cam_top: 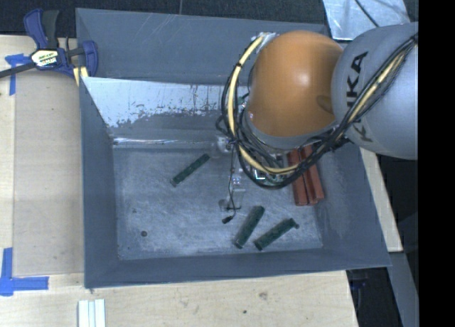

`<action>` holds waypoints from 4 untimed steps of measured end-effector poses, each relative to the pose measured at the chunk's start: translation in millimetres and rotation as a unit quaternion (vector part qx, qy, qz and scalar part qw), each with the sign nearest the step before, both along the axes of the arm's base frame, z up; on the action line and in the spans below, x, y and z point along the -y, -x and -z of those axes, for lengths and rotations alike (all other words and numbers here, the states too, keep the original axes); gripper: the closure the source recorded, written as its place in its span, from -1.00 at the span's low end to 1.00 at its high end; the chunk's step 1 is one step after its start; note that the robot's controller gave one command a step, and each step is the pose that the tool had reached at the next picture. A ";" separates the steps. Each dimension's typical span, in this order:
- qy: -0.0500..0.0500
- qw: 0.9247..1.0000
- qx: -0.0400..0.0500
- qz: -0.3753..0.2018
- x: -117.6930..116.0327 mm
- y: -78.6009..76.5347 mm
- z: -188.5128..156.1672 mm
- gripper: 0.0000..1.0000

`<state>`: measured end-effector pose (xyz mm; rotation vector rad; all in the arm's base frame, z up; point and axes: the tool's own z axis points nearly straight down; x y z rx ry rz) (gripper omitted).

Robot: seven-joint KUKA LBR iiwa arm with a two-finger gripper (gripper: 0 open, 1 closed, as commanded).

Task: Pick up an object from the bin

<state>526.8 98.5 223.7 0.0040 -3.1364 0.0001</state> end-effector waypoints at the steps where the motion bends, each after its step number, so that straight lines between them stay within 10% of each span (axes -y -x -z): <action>1: 0.000 1.000 0.004 0.011 2.6 -64.7 63.0 -1.00; 2: -0.001 0.991 0.003 -0.136 -21.3 -87.5 153.5 -1.00; 3: -0.001 0.991 0.004 -0.136 -21.6 -88.5 152.1 1.00; 4: -0.001 0.990 0.009 -0.137 -42.7 -92.3 47.1 1.00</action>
Offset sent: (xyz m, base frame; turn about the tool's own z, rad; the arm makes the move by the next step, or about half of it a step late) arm 0.0644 -0.0023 -0.0621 0.0209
